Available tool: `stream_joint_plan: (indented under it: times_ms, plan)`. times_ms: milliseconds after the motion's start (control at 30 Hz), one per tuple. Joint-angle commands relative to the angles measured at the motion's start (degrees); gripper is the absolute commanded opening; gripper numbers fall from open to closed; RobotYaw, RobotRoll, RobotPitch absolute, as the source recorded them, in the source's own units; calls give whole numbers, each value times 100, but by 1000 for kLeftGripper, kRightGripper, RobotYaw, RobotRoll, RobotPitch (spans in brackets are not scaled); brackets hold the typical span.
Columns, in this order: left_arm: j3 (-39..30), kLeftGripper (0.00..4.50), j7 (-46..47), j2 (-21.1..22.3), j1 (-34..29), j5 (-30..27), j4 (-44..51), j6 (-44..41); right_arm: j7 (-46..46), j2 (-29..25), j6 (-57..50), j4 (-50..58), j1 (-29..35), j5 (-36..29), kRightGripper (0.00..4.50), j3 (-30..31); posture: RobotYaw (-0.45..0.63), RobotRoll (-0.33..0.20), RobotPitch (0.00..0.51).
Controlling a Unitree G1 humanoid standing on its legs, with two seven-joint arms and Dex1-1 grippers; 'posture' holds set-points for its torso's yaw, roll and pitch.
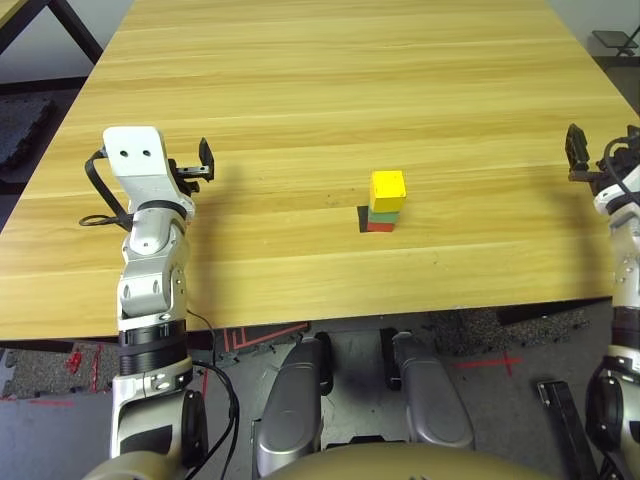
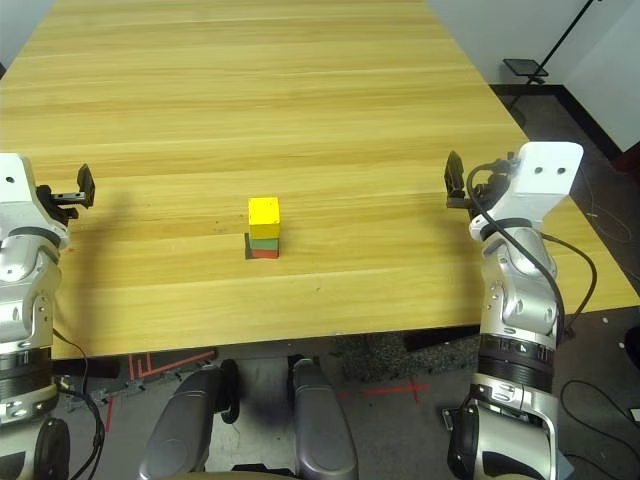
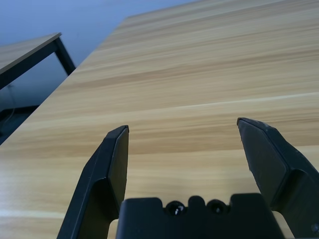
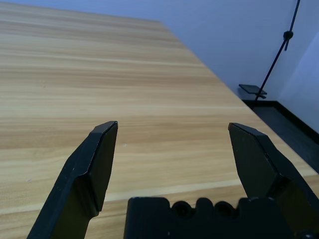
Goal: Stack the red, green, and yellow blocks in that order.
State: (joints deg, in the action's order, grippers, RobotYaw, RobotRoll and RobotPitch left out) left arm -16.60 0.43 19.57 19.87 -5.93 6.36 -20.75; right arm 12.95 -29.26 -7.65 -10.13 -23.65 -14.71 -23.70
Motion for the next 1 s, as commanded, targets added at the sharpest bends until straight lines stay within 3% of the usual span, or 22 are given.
stream_joint_plan:
  times_ms: [33, 600, 667, 833, 1000]
  plan:
    - [80, 4438, 38, -66, -42, 74, 19, -122, -44, -40, 2, 89, 99, -50, 4500, -117, 116, 69, 289]
    - [61, 4438, 134, -180, -86, 104, 29, -42, 201, -151, -10, -104, -260, -50, 4500, 12, 154, 53, 303]
    - [43, 4438, 130, -203, -64, 57, 115, -66, 309, -249, -33, -167, -364, -53, 4500, 30, 191, 43, 265]
    - [35, 4438, 339, -340, -76, 172, -50, 283, 465, -427, 289, -972, -851, 77, 4500, 95, 193, 33, 251]
    - [82, 4438, 199, -319, -228, 158, -46, 388, 647, -367, 391, -882, -1053, 36, 4500, 274, 203, 29, 232]
